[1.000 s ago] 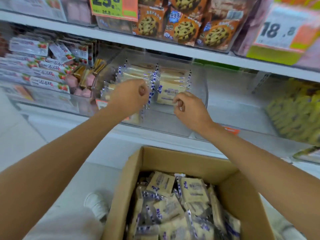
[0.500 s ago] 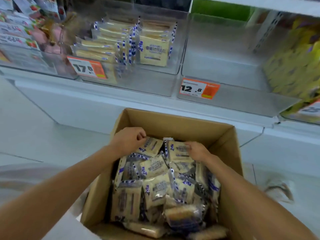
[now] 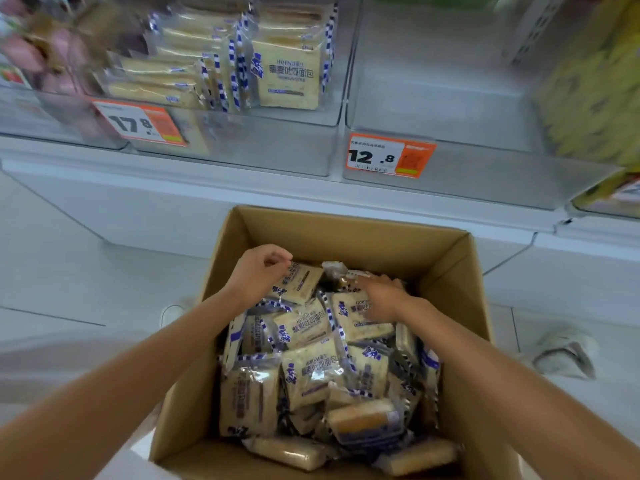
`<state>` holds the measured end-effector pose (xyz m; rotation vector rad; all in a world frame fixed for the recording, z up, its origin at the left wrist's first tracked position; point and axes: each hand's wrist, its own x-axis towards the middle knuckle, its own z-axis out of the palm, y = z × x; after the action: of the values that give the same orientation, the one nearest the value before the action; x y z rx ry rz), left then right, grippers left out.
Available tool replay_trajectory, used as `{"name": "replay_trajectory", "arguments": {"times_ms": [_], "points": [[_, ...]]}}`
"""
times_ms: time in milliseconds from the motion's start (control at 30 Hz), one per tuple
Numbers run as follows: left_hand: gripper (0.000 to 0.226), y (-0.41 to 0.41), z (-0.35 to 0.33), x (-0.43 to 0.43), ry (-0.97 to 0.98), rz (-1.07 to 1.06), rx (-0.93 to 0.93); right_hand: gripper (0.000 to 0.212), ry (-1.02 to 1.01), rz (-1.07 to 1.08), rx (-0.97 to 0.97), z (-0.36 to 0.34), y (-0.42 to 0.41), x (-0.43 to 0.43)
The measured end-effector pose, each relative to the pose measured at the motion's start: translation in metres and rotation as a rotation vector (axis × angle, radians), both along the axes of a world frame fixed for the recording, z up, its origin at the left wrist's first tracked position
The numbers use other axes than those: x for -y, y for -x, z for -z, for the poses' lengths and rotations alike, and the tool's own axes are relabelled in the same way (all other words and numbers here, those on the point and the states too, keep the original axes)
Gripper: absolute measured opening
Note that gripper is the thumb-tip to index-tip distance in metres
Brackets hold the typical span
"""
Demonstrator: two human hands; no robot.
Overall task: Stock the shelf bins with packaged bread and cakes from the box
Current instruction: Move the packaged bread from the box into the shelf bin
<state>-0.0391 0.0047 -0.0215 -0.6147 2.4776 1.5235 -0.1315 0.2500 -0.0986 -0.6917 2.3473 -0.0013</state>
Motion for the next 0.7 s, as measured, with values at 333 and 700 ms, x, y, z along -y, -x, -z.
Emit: {"name": "replay_trajectory", "arguments": {"times_ms": [333, 700], "points": [[0.021, -0.005, -0.002, -0.004, -0.105, -0.071, 0.127, 0.025, 0.163, 0.195, 0.037, -0.011, -0.005, -0.001], [0.021, 0.010, -0.037, -0.034, -0.038, 0.082, -0.020, 0.055, 0.736, 0.470, 0.141, -0.102, 0.001, 0.006]]}}
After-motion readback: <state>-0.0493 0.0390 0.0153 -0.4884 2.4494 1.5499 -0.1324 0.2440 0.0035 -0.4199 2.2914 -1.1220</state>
